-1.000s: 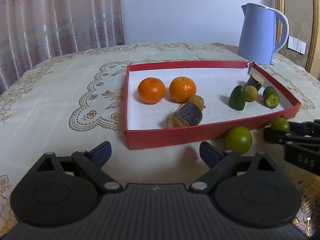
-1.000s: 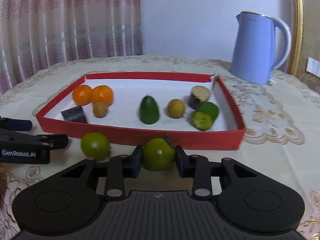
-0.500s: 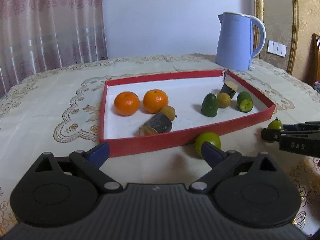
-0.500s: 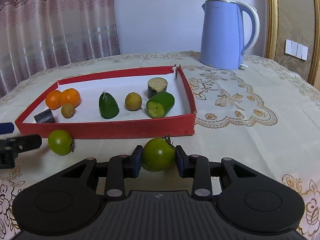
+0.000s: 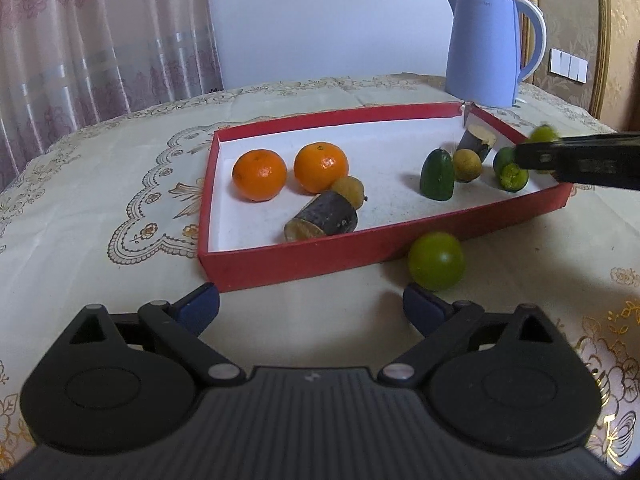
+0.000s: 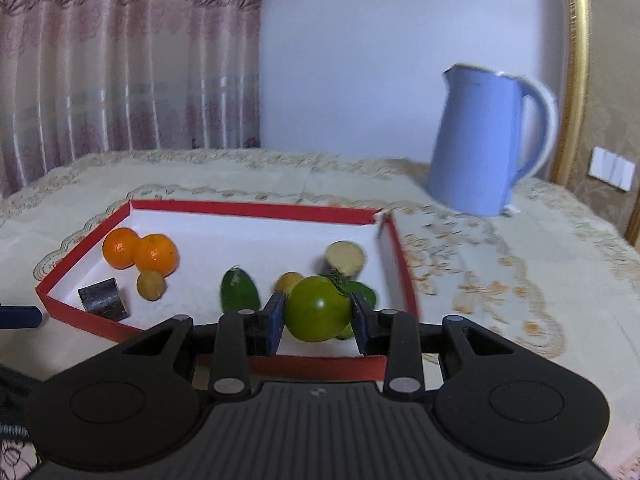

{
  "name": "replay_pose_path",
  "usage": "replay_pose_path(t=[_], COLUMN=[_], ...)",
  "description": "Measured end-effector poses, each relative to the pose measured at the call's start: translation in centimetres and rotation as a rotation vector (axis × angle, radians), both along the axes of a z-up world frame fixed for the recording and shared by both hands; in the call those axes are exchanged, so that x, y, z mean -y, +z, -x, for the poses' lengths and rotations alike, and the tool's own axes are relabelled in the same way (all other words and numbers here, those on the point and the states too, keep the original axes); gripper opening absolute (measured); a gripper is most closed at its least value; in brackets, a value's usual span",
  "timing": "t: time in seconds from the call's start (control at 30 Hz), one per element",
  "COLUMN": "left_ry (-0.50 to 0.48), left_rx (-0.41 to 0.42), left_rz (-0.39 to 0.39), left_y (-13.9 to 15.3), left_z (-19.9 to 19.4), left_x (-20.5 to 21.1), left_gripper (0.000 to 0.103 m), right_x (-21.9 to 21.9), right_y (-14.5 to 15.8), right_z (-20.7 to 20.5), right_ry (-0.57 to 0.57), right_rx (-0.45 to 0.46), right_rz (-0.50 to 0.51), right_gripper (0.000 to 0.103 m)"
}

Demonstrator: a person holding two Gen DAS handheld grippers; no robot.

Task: Organize fruits
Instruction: 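Carry the green fruit into the tray and open the right gripper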

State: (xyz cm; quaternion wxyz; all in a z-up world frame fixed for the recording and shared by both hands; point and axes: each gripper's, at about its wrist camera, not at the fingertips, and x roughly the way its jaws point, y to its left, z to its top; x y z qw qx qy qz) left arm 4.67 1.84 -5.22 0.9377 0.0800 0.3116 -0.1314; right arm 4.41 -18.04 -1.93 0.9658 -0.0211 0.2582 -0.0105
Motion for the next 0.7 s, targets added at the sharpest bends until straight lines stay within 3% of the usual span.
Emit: replay_pose_path(t=[0.7], left_ry=[0.0], left_rx=[-0.009], left_rz=[0.0], left_y=[-0.1], left_z=[-0.2], left_x=[0.1], left_gripper=[0.099], right_x=[-1.6], right_y=[-2.7], right_z=[-4.3], right_ry=[0.033], right_rx=[-0.113], right_rz=[-0.005], right_gripper=[0.034])
